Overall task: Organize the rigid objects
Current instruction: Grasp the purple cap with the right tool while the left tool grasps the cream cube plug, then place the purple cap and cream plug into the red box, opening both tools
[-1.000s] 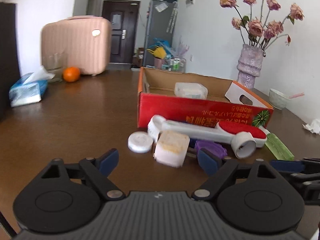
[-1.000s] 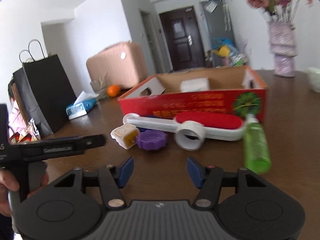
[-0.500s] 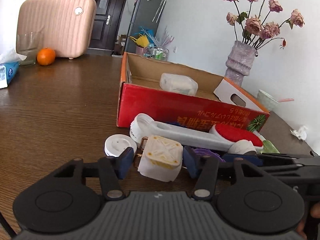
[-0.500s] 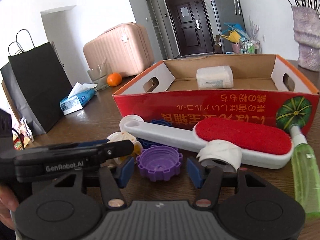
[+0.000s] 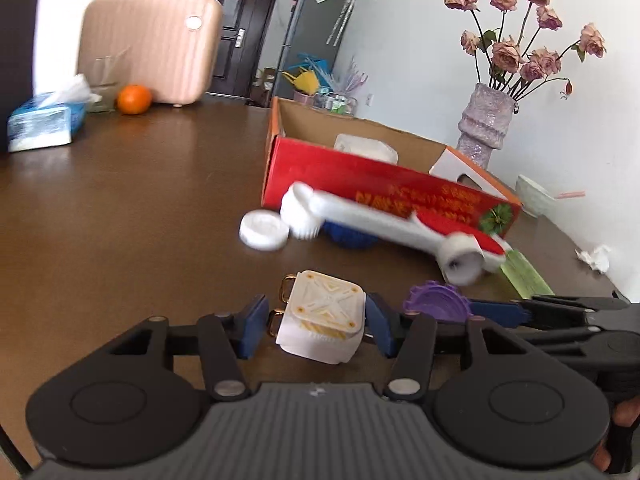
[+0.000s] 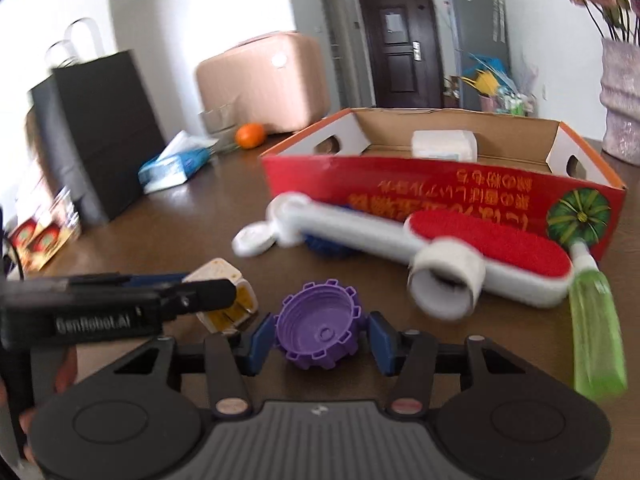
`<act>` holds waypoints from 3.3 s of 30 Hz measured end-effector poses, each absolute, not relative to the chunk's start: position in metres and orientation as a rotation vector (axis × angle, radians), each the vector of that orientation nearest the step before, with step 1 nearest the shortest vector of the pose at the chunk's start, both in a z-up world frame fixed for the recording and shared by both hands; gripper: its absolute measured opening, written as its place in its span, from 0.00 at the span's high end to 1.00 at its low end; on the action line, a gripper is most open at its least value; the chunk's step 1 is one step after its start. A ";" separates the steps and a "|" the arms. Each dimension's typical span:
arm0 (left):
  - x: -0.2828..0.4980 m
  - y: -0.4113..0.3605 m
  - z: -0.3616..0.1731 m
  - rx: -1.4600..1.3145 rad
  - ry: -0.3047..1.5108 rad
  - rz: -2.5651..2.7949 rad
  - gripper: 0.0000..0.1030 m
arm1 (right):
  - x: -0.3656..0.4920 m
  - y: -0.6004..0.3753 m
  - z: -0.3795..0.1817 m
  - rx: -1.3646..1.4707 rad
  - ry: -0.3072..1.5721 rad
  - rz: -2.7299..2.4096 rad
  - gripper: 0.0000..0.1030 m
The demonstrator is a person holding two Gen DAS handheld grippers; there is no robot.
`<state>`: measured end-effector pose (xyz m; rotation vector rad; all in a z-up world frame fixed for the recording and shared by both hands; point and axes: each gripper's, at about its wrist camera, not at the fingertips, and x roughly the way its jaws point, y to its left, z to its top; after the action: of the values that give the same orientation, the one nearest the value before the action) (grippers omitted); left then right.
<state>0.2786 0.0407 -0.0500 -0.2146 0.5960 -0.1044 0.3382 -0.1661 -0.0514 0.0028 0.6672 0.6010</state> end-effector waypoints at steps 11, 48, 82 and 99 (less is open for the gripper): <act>0.226 0.005 -0.053 -0.109 0.572 -0.092 0.31 | 0.240 -0.223 -0.050 -0.029 0.620 0.493 0.50; 0.255 -0.003 -0.053 -0.076 0.637 -0.167 0.62 | 0.270 -0.214 -0.059 -0.034 0.602 0.518 0.48; 0.651 0.010 -0.005 0.112 0.805 -0.100 0.53 | 0.689 -0.220 -0.008 -0.158 0.808 0.258 0.48; 0.618 0.023 0.022 0.057 0.762 -0.100 0.53 | 0.652 -0.255 0.019 0.071 0.671 0.311 0.29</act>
<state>0.6176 0.0233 0.0222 0.0571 0.7623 -0.1003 0.6519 -0.2547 0.0193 0.0714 0.6710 0.3106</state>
